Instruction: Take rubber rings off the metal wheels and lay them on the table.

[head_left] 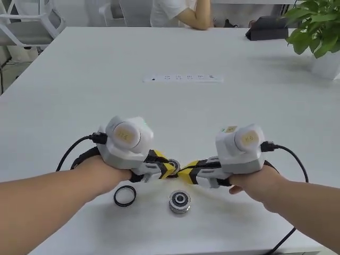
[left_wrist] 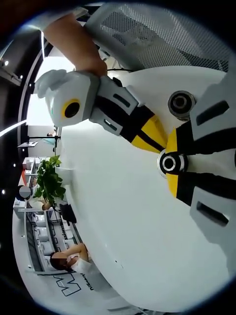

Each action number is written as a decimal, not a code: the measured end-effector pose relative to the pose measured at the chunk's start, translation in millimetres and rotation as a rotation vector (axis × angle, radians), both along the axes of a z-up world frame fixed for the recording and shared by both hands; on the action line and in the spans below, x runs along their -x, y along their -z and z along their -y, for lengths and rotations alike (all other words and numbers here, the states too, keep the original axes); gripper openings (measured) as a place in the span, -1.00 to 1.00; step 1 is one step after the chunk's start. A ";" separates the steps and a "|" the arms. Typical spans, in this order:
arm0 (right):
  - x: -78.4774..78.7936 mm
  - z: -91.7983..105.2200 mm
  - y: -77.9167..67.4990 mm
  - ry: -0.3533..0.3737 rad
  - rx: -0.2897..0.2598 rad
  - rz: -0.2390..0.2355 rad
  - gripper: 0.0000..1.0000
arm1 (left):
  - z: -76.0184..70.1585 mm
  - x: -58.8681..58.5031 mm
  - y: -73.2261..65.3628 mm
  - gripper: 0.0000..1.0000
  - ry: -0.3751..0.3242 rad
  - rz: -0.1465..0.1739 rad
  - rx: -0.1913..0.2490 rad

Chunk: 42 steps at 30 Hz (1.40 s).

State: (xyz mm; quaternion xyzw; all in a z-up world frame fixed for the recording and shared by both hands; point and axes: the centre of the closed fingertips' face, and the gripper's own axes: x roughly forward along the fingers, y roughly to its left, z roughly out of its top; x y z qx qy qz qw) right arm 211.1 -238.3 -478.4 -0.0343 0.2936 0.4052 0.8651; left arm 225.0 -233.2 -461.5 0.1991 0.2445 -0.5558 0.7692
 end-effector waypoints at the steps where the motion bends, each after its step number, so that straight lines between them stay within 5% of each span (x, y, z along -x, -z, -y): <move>1: 0.0 0.2 0.0 0.003 -0.005 -0.004 -0.99 | 0.0 -0.1 0.0 -0.86 0.000 0.000 0.000; 16: 0.0 7.3 -5.5 0.103 -0.140 -0.125 -1.00 | 0.0 -0.3 -0.3 -0.86 0.001 0.009 -0.014; 19: -3.1 7.9 -8.3 0.158 -0.206 -0.158 -1.00 | -0.1 -0.4 -0.2 -0.86 -0.004 0.007 -0.014; 42: -5.8 5.1 -14.7 0.206 -0.294 -0.182 -1.00 | 0.3 0.4 0.0 -0.87 -0.020 0.006 -0.024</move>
